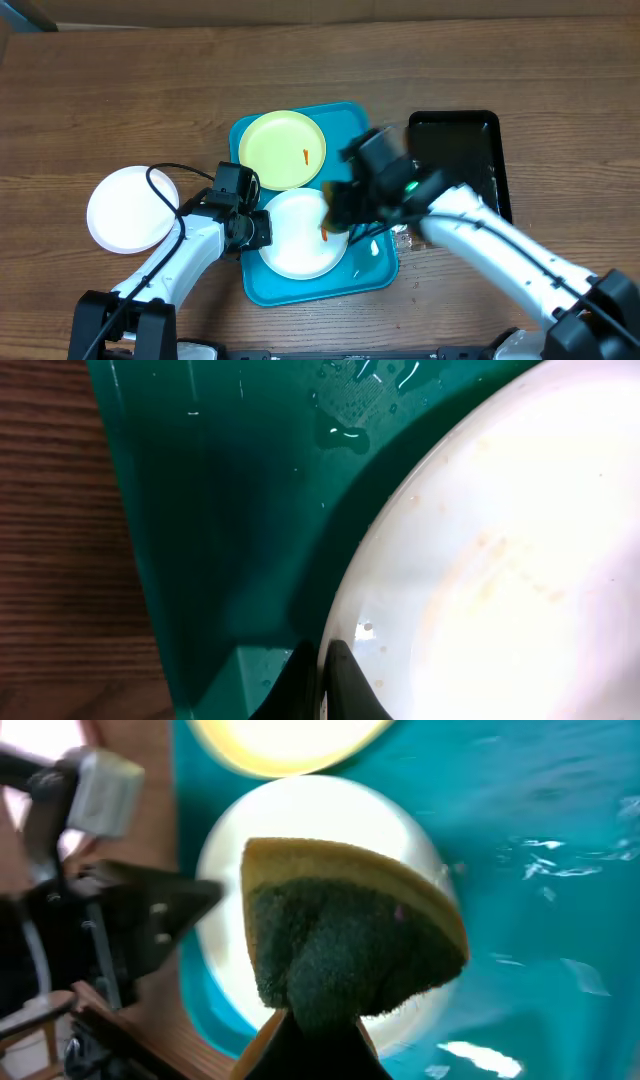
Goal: Clean dirty plates on tray and stack at the side
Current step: 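Scrub the front white plate with the sponge in the right gripper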
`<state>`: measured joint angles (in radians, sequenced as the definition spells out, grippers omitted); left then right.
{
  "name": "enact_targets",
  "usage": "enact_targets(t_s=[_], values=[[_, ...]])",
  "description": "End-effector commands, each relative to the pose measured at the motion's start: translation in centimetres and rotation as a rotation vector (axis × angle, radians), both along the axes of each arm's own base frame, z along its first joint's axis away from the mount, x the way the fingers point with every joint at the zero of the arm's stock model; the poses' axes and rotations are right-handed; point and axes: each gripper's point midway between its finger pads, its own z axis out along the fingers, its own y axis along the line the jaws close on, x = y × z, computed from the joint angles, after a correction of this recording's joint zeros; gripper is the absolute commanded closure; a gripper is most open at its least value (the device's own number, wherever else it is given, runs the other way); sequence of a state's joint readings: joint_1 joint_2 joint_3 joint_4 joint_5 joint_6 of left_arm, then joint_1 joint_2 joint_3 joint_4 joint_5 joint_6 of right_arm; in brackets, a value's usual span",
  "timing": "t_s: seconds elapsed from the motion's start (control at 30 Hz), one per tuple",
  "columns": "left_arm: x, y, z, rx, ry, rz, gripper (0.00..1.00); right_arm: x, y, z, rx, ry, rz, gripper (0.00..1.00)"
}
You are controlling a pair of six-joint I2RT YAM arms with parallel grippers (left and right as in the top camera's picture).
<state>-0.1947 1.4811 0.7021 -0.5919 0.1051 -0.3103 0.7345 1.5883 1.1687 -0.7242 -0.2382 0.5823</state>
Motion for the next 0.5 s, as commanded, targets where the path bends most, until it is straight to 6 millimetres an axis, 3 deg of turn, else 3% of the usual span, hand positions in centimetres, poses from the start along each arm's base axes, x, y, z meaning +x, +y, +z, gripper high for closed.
enact_targets(t_s=[0.0, 0.23, 0.33, 0.47], values=[[-0.4, 0.1, -0.6, 0.009, 0.011, -0.020, 0.96, -0.5, 0.9, -2.6, -0.066, 0.015, -0.133, 0.96], [-0.1, -0.1, -0.5, 0.002, -0.002, -0.021, 0.96, -1.9, 5.7, -7.9, -0.064, 0.015, -0.041, 0.96], [-0.1, -0.1, -0.5, 0.003, -0.001, -0.021, 0.96, -2.0, 5.6, -10.6, -0.107, 0.043, -0.042, 0.96], [-0.1, -0.1, -0.5, 0.003, -0.001, -0.021, 0.96, -1.7, 3.2, -14.2, -0.220, 0.091, -0.094, 0.96]])
